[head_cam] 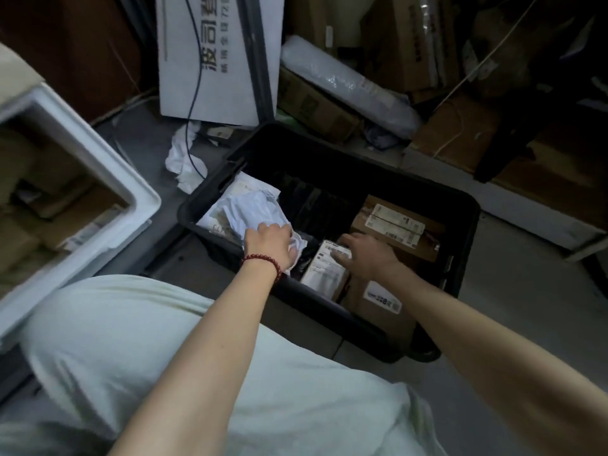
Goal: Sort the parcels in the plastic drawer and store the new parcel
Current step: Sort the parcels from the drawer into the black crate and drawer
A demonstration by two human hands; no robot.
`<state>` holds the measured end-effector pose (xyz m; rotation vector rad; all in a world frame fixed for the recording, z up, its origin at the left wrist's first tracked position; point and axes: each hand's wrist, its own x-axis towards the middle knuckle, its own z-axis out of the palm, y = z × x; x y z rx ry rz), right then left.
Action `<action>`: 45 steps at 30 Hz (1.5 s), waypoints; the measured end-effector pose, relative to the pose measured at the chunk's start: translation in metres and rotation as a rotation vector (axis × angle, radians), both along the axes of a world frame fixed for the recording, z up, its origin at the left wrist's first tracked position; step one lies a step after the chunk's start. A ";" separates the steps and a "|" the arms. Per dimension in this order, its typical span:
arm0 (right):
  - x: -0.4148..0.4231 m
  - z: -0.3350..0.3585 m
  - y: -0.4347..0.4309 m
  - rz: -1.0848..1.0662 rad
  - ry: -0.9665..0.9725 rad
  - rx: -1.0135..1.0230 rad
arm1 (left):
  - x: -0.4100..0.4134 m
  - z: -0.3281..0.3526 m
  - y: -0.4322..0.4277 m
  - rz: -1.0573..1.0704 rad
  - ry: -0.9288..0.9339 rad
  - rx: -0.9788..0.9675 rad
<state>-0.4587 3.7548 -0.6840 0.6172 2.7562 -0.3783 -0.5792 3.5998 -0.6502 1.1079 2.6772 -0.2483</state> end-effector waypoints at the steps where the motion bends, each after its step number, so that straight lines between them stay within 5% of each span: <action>1: -0.013 0.006 -0.009 0.035 0.040 0.011 | -0.006 0.007 -0.011 0.036 0.023 0.020; 6: -0.082 0.043 -0.065 0.200 0.239 0.042 | -0.030 0.043 -0.076 0.334 -0.088 0.192; 18: -0.166 0.135 -0.224 0.556 0.462 -0.024 | -0.063 0.139 -0.233 0.732 0.194 0.302; 25: -0.182 0.157 -0.278 0.620 0.377 -0.089 | -0.033 0.139 -0.315 0.798 0.260 0.155; 30: -0.182 0.153 -0.342 0.665 0.289 -0.215 | -0.021 0.136 -0.368 0.966 0.236 0.270; 45: -0.219 0.120 -0.374 0.687 0.177 0.030 | -0.049 0.081 -0.389 0.917 0.145 0.208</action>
